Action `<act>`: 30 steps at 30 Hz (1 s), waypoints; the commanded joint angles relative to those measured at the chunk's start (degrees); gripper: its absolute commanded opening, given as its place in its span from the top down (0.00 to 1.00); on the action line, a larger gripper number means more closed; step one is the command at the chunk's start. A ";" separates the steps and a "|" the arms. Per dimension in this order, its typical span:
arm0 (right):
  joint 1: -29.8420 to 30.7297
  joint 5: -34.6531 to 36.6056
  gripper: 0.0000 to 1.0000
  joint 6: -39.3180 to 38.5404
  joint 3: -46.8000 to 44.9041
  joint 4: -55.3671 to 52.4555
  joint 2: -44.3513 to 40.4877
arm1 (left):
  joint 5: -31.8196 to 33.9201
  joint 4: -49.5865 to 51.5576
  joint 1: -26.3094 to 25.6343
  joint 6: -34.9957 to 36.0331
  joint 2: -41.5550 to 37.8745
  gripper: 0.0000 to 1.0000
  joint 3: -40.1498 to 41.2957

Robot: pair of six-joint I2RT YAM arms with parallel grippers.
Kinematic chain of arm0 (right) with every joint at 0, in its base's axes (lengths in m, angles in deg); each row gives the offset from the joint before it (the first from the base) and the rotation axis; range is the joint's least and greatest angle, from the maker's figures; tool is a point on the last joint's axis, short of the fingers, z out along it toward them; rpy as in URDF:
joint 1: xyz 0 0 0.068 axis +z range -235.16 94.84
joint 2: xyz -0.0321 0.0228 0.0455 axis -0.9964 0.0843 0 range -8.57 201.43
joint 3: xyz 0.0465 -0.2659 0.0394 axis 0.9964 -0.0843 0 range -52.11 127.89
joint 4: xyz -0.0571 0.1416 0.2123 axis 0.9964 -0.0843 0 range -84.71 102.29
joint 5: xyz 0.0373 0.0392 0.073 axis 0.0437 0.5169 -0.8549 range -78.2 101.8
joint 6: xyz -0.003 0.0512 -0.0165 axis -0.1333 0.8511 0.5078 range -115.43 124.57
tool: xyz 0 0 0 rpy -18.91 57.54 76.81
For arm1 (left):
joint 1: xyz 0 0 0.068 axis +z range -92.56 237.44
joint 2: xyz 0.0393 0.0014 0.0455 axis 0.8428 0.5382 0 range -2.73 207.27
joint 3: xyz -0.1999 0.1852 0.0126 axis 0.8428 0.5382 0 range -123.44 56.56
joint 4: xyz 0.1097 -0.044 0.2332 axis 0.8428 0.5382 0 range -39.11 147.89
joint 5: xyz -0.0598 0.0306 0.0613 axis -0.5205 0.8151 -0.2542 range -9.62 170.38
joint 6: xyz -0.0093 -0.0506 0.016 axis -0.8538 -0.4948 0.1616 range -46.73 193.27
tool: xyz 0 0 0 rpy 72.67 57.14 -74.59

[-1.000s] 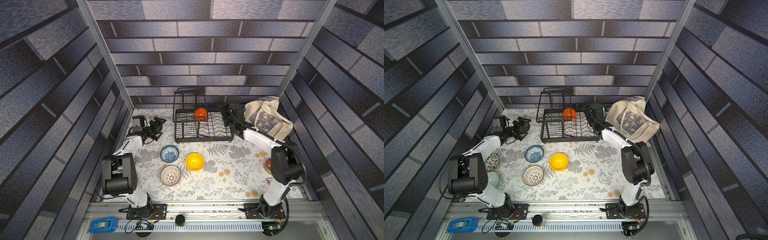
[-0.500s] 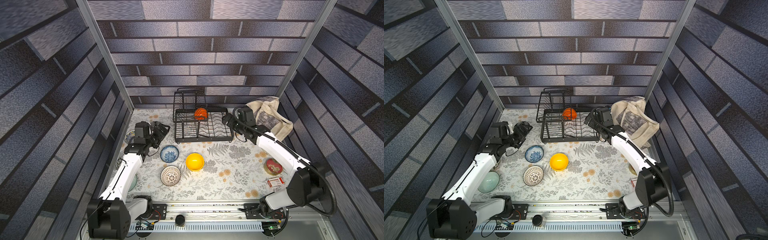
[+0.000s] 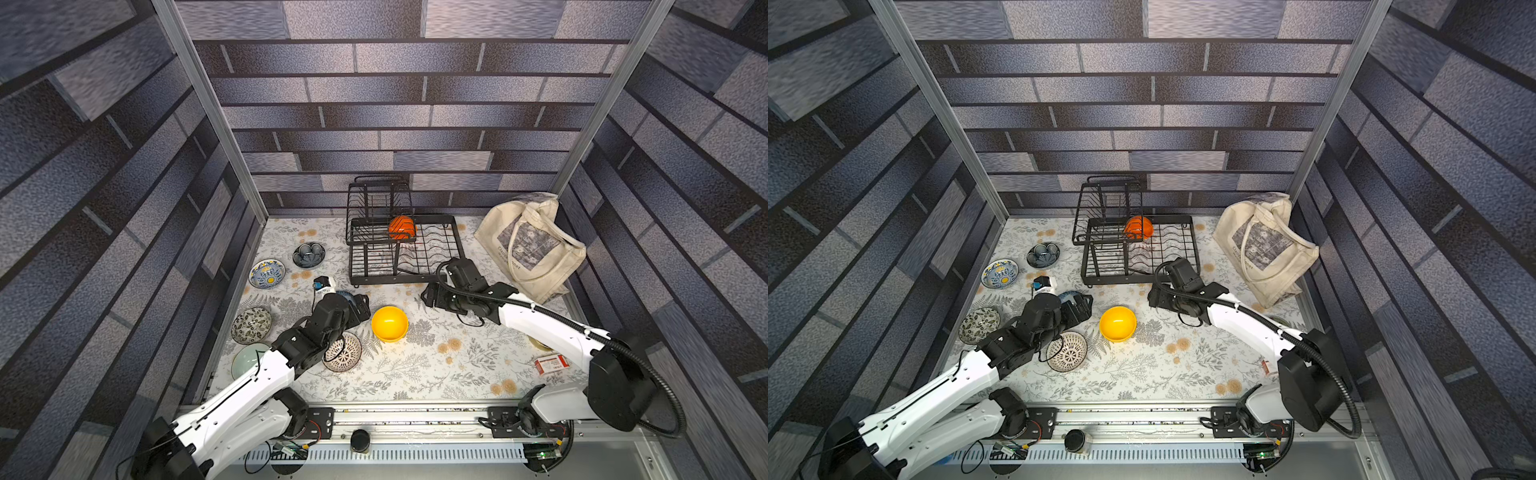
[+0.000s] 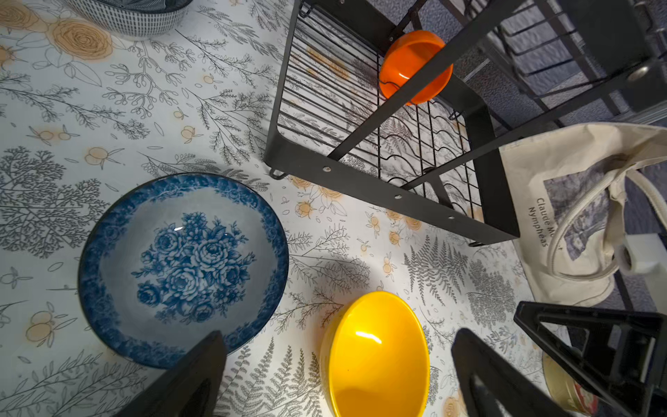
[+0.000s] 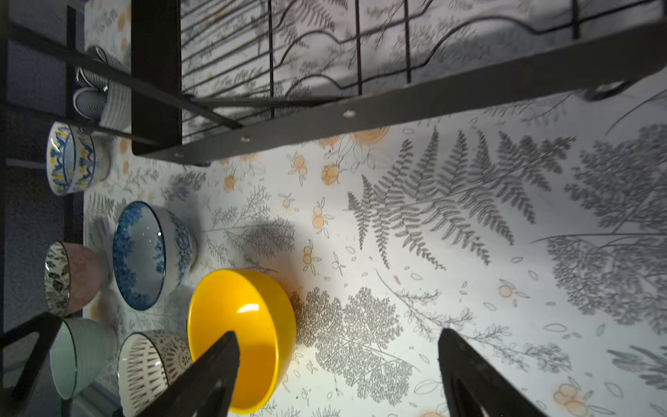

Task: Load bowls into a dish rack
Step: Pick up the bowl from the center of the table.

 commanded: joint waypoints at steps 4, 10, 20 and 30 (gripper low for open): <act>6.56 0.55 0.23 3.12 1.43 2.98 6.91 | 10.32 -4.16 -4.67 1.72 3.56 0.00 1.84; 9.32 0.54 0.34 3.99 4.33 3.12 12.63 | 12.90 -2.16 -4.95 1.31 2.54 0.00 2.12; 10.21 1.10 0.56 3.00 9.02 1.05 17.74 | 18.67 2.03 -7.71 -2.34 5.15 0.00 0.07; 10.21 5.12 0.84 1.98 8.47 -0.41 18.99 | 18.16 2.37 -8.99 0.86 10.29 0.00 -4.65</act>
